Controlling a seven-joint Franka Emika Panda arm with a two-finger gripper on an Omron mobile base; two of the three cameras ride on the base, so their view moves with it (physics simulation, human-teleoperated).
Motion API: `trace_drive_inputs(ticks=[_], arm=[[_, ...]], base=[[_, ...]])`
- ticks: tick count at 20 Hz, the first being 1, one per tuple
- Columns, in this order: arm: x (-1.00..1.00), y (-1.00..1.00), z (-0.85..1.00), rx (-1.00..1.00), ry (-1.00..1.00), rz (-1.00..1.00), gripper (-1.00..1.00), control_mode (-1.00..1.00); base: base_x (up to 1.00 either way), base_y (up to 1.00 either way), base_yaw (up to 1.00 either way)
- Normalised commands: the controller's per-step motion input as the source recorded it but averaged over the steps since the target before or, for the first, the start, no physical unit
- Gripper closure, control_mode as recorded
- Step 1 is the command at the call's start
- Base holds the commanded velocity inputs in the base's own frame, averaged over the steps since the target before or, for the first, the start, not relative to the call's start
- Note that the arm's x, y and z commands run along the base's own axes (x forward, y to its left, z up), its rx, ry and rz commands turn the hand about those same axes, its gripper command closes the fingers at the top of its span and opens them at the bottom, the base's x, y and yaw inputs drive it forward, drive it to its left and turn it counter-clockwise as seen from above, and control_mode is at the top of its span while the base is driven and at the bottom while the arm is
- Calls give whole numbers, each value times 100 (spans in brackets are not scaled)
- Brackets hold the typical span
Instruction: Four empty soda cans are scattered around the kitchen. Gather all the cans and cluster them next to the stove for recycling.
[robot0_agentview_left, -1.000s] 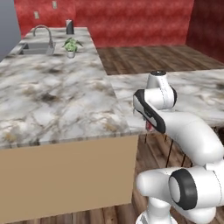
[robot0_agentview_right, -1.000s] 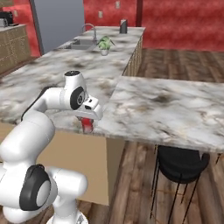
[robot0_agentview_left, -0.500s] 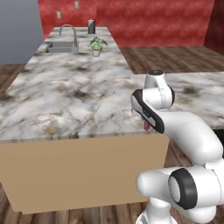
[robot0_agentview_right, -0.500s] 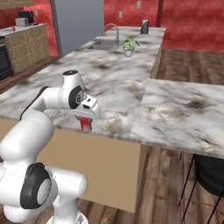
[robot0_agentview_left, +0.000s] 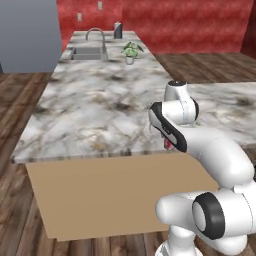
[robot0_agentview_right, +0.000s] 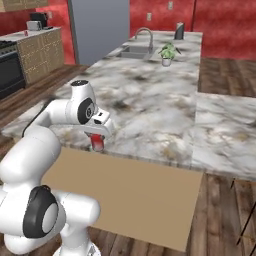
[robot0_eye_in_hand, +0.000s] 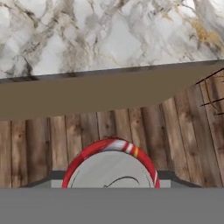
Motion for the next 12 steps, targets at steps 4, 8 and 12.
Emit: trace_drive_inputs(ticks=[4,8,12], arm=[[0,0,0,0,0,0,100,100],[0,0,0,0,0,0,100,100],[0,0,0,0,0,0,100,100]], base=[[17,72,0],[18,72,0],[18,72,0]])
